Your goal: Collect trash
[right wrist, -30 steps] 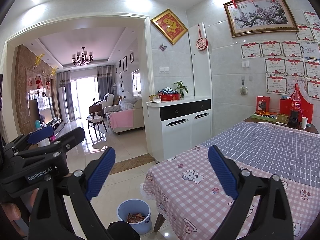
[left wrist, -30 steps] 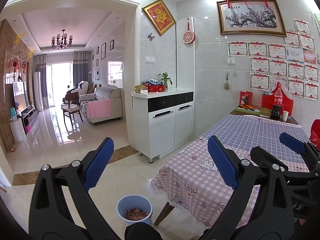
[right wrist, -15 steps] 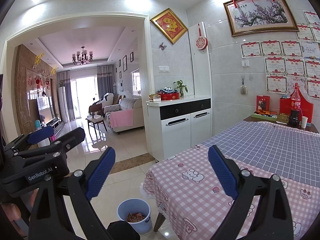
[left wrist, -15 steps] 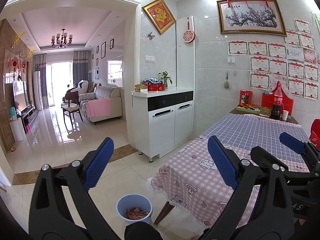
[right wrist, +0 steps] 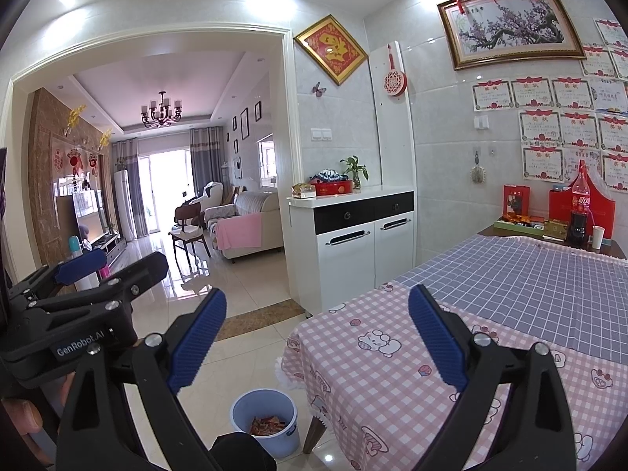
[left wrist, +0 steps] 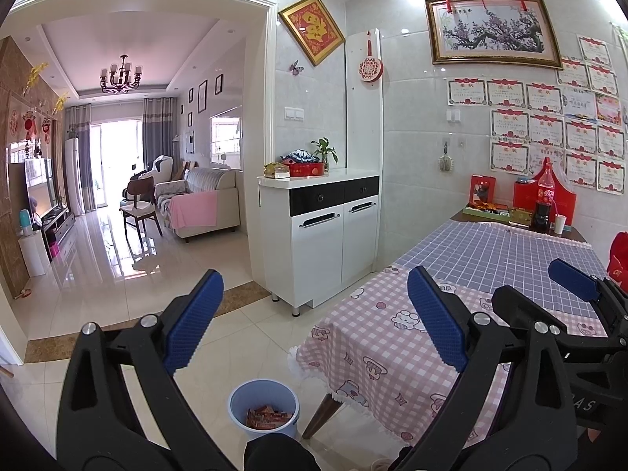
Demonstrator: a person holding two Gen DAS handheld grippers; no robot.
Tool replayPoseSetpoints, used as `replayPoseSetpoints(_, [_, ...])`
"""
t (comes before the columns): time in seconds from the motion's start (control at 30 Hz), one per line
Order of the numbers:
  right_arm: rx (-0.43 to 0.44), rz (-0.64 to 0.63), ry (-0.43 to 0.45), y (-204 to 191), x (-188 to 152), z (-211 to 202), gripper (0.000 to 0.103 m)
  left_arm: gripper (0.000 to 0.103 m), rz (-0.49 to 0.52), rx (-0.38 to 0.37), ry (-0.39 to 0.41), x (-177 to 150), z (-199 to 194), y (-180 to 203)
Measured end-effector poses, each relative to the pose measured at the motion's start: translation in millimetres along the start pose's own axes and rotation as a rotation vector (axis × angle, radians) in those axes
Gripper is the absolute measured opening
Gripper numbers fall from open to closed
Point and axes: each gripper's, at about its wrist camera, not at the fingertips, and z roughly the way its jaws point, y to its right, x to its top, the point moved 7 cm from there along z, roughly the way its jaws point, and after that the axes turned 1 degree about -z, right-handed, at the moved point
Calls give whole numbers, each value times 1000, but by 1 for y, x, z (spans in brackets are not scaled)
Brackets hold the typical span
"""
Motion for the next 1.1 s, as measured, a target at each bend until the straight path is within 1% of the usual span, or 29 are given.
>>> replayPoseSetpoints(0.17, [1,1,-2,-1,-4,1,92,93,0,0,-1,1,1,0])
replayPoseSetpoints(0.27, [1,3,-3,-1,-4,1,92,93,0,0,-6,-5,-2,0])
replayPoseSetpoints(0.67, [1,4,-5,0,-4,1,92,93,1,-2,-12,-15,-3,1])
replayPoseSetpoints(0.93, [3,7,-8,0,-7,1,92,93,1,-4,-16,-14,-1,1])
replayPoseSetpoints(1.1, [6,8,-10,-1,-9,2,92,93,2,-2,-20,-19,-3,1])
